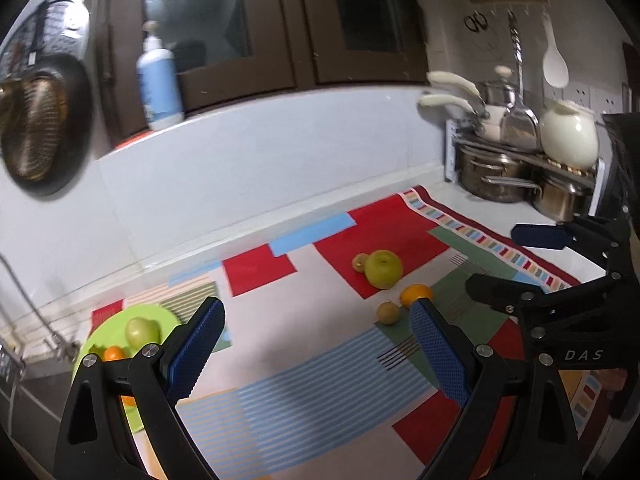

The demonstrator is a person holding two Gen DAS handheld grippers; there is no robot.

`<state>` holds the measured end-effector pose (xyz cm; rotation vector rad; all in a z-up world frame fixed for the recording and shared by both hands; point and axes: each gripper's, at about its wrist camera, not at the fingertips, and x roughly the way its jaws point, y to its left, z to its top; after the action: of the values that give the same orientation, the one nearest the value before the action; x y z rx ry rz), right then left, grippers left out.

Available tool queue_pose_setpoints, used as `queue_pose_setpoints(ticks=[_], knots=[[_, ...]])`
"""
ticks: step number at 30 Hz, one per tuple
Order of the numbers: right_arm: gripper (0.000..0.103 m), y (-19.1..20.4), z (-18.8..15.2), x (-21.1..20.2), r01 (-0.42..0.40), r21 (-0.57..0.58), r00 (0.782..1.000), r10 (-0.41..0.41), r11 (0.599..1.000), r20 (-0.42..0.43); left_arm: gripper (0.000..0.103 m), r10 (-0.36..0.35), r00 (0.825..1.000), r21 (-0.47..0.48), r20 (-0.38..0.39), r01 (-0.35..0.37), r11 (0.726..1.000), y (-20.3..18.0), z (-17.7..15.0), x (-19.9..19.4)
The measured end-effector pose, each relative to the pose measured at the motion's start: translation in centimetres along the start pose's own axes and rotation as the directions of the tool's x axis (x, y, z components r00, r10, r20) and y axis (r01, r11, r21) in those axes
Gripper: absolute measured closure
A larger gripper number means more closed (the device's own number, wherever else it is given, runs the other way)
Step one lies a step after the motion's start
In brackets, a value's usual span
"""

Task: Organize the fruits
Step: 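Withdraw both open tools from the plate toward the remaining fruits, then grasp the brown kiwi with the left tool while the right tool grasps the orange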

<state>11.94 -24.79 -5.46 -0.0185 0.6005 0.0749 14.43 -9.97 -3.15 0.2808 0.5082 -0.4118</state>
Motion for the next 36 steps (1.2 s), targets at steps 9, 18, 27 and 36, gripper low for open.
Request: queue_pose_setpoints(ticks=[9, 18, 27, 36], knots=[[0.026, -1.6, -0.5, 4.4, -0.054, -0.062, 0.995, 0.049, 0.997, -0.084, 0.014, -0.09, 0.992, 0.069, -0.084, 0.096, 0.993, -1.4, -0.4, 5.4], [0.041, -2.4, -1.3, 8.8, -0.109, -0.103, 0.983, 0.091, 0.989, -0.16, 0.034, -0.188, 0.964, 0.115, -0.189, 0.212, 0.971, -2.6, -1.6, 10.5], [0.051, -2.6, -2.0, 11.9, -0.178, -0.106, 0.961, 0.149, 0.978, -0.231, 0.052, -0.257, 0.928, 0.082, -0.269, 0.288, 0.954, -3.1, -2.5, 13.8], [0.06, -3.1, -2.1, 13.3, -0.225, -0.101, 0.947, 0.193, 0.969, -0.258, 0.061, -0.316, 0.902, 0.055, -0.295, 0.346, 0.936, -3.4, -2.2, 15.0]])
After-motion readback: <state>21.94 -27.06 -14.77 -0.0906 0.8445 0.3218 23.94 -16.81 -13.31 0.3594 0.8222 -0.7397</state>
